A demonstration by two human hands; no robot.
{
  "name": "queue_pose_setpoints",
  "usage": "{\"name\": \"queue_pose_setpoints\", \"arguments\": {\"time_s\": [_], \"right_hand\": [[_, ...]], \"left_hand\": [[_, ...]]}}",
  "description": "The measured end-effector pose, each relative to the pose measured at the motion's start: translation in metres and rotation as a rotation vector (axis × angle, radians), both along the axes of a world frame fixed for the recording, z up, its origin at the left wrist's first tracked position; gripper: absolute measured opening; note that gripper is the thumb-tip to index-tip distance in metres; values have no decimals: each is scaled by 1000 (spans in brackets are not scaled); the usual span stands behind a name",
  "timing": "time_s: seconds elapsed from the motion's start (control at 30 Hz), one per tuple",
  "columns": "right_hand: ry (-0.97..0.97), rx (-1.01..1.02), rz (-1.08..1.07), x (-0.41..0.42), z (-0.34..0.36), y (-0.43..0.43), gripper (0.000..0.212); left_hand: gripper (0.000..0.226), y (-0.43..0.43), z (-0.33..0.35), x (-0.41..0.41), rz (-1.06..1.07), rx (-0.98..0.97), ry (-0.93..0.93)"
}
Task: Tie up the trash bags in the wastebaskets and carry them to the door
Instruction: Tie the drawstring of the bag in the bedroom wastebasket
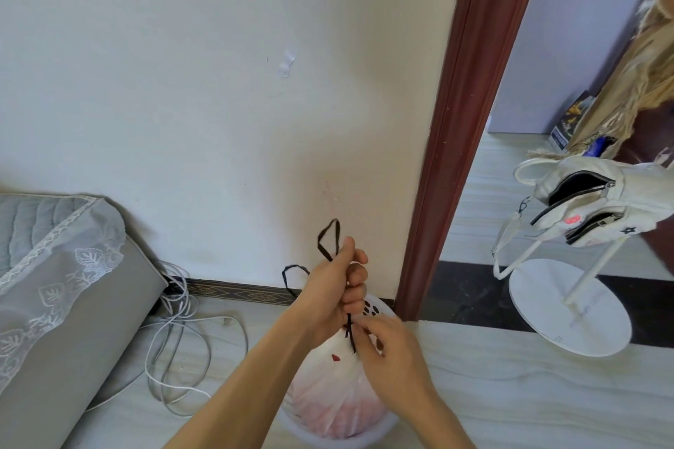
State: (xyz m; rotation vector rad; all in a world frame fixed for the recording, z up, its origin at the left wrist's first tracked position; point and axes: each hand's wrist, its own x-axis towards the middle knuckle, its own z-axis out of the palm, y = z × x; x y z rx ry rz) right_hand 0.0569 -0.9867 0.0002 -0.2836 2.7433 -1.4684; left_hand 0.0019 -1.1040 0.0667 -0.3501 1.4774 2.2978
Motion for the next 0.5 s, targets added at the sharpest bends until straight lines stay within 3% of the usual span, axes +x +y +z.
{"name": "queue_pose_setpoints", "arguments": {"time_s": [0.17,0.4,0.5], "right_hand": [[-301,-152,190,-5,10,12,24],[-481,-281,176,0,20,20,38],[-637,-490,135,-4,16,27,28]], "left_hand": [[36,9,-2,-3,-60,-119,1],[35,16,-5,0,-169,-182,39],[33,-1,-10,0,-244,-292,105]]}}
